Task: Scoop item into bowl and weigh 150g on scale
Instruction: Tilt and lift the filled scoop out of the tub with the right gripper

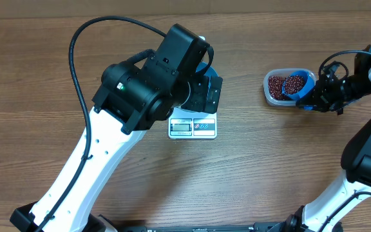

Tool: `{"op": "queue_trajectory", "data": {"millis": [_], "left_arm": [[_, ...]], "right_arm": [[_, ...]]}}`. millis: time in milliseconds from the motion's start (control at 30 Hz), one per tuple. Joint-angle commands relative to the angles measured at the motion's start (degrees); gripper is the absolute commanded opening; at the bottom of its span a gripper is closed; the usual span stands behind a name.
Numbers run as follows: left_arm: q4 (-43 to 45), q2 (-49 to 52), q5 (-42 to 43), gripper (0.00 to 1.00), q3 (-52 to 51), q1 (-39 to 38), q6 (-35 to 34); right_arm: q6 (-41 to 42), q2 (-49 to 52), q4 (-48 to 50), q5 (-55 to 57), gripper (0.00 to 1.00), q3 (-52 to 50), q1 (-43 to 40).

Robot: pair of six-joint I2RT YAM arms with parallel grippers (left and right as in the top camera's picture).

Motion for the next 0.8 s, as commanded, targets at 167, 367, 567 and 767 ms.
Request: {"op": "queue_trajectory", "data": {"millis": [167, 367, 567, 767], "left_arm": [[0.22, 0.46, -0.72, 0.99, 0.85, 0.26, 1.11], [0.24, 0.46, -0.72, 1.0, 0.85, 0.26, 1.09], [0.26, 0.46, -0.72, 0.99, 0.87, 0.26, 1.09], [0.26, 0.46, -0.72, 1.0, 0.87, 0.26, 1.09]], "right_arm": [[-7.91, -0.98, -2.8, -7.98, 0.04, -0.72, -1.81], [-12.96, -0.98, -4.33, -12.68, 0.04, -0.72, -2.75], [-16.17, -1.01, -3.89, -14.32, 0.04, -0.72, -2.8], [-16.96, -1.01, -1.66, -15.69, 0.04, -0.72, -2.8]]}}
